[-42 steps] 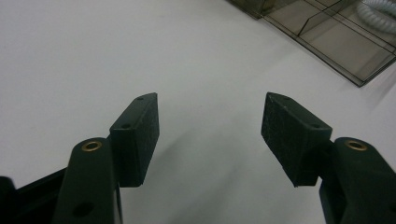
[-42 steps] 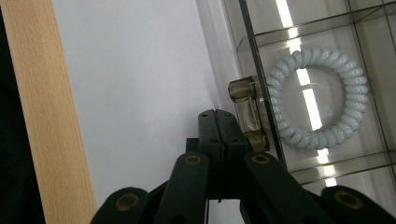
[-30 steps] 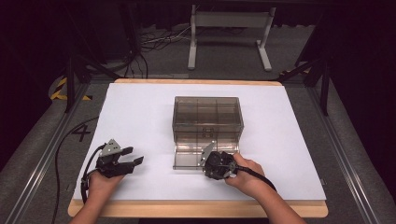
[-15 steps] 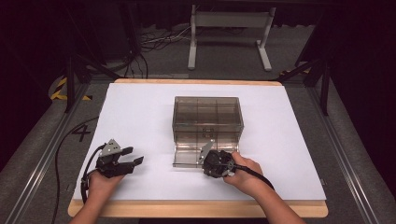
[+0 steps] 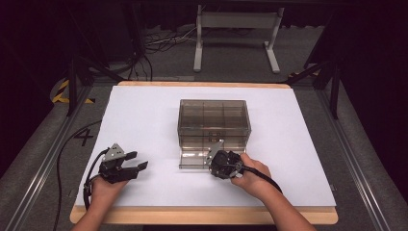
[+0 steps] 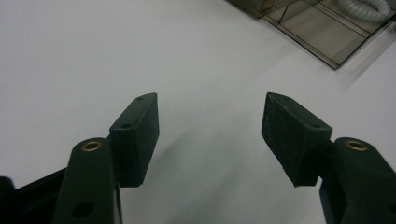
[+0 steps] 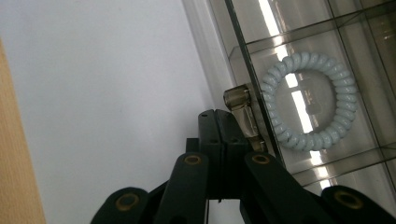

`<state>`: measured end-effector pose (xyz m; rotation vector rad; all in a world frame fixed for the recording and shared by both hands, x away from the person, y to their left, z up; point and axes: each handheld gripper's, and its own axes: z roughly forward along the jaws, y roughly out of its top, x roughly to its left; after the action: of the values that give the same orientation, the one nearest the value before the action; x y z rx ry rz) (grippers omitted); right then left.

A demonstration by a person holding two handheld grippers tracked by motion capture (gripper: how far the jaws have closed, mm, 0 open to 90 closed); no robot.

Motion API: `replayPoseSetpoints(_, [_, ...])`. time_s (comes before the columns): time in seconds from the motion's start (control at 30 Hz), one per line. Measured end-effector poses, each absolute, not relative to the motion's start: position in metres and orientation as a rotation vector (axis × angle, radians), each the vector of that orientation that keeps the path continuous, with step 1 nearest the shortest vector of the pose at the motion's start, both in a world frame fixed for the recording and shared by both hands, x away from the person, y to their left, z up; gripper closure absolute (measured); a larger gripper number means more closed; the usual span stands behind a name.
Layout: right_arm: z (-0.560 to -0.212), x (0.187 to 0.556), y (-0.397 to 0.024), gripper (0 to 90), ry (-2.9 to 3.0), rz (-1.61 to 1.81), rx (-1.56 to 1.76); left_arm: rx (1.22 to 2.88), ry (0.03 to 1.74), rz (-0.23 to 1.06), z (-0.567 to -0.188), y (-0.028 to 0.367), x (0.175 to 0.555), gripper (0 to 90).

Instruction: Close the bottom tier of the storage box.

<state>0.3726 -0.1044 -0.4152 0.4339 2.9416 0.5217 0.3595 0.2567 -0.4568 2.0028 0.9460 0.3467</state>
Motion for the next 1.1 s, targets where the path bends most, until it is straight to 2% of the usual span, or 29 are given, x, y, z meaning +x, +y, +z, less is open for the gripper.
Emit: replayPoseSetpoints(1.1, [-0.409, 0.399, -0.107, 90.0, 2.829, 0.56, 0.497, 2.002, 0.945, 0.345, -0.457, 0.257, 0.36, 37.7])
